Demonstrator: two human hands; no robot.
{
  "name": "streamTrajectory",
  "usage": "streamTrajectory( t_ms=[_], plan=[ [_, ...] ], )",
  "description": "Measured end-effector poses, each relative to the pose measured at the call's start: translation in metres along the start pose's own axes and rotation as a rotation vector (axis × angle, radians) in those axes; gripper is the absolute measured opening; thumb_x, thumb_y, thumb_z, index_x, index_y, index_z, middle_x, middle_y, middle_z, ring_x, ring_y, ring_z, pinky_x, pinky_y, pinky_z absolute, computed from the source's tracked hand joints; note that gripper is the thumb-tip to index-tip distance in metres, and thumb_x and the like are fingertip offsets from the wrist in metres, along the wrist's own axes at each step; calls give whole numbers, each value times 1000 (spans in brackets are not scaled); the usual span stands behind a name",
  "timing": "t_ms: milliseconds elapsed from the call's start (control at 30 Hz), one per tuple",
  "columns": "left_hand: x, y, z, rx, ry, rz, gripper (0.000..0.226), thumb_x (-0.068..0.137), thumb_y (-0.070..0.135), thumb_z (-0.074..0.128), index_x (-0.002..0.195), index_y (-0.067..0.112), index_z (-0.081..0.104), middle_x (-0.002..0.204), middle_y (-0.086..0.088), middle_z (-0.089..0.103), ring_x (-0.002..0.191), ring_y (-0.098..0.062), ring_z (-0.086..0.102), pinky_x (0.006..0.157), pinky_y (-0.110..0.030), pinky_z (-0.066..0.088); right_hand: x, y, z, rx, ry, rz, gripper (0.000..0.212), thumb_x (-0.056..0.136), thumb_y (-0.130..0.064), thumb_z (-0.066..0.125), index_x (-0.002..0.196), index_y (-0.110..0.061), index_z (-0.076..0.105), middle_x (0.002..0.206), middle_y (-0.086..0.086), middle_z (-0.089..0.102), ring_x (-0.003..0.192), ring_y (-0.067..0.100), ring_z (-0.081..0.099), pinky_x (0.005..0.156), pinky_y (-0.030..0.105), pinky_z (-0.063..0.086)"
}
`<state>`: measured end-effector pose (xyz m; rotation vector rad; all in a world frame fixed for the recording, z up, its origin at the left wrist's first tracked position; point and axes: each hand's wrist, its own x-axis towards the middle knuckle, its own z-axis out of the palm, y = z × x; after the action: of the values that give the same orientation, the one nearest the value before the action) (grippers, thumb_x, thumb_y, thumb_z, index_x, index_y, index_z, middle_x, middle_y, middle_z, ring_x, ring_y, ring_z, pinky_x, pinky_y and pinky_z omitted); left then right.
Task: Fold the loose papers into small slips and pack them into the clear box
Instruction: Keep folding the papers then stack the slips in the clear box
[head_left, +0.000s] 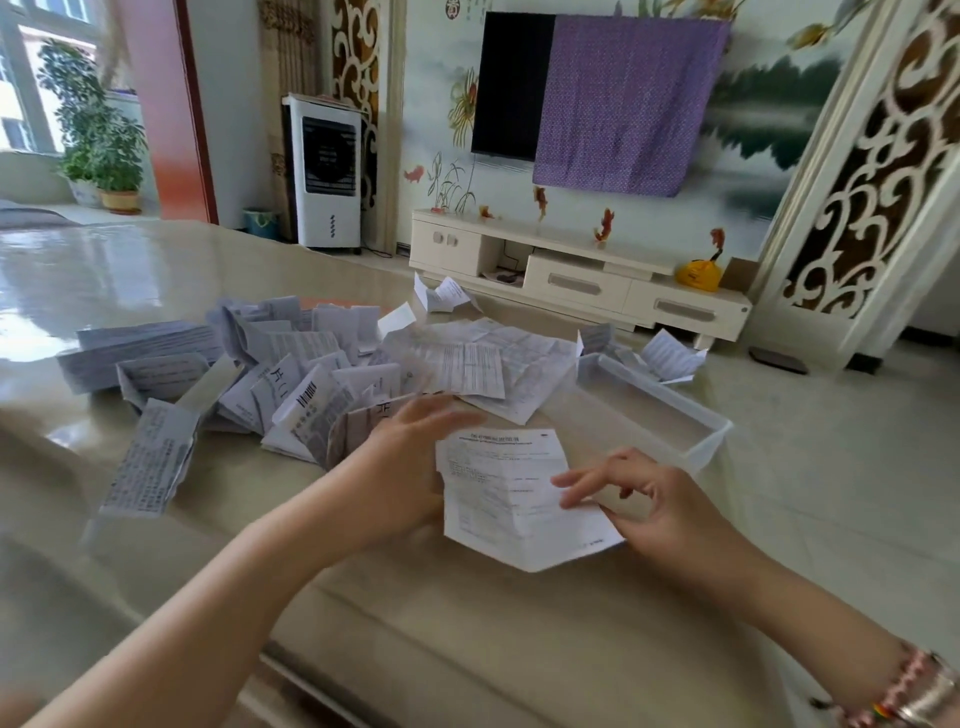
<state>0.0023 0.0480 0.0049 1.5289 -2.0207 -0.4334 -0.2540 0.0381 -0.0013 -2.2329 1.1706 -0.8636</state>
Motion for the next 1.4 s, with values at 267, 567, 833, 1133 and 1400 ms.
streamTrajectory(
  t_ms=[267, 567, 833, 1133, 1400],
  plan=[
    [-21, -8, 13, -68, -104, 185, 23, 85, 38, 66, 104, 29, 75, 114, 16, 65, 100, 9, 55, 84, -4, 38, -6, 7, -4, 56, -189, 32, 15, 88, -17, 69, 99, -27, 72, 109, -18, 69, 104, -5, 61, 89, 12, 44],
    [-6, -6, 19, -271, 108, -157, 39, 88, 47, 60, 92, 9, 67, 70, -3, 66, 65, -18, 60, 65, -29, 47, 48, 3, 21, -5, 59, 319, 41, 96, -38, 54, 64, -15, 44, 61, -2, 38, 56, 11, 34, 52, 27, 24],
    [7, 1, 30, -54, 229, -292, 45, 93, 35, 53, 133, 26, 34, 97, -5, 60, 93, -27, 58, 75, -36, 48, 70, 4, 33, -476, 56, 343, 33, 92, -42, 51, 77, -12, 53, 77, 1, 59, 79, 23, 57, 60, 33, 37],
    [-1, 12, 28, 198, 156, -303, 28, 96, 36, 42, 121, 42, 55, 109, 2, 63, 99, -24, 59, 74, -28, 45, 69, 10, 39, -560, 97, 297, 33, 92, -37, 50, 68, -15, 42, 66, 1, 51, 71, 25, 55, 51, 30, 30],
    [-8, 19, 28, 387, 153, -276, 30, 99, 37, 34, 120, 35, 56, 115, 4, 63, 104, -24, 58, 79, -30, 48, 67, 10, 45, -673, 118, 257, 40, 97, -38, 41, 65, -18, 29, 63, -2, 44, 62, 24, 44, 48, 30, 24]
  ],
)
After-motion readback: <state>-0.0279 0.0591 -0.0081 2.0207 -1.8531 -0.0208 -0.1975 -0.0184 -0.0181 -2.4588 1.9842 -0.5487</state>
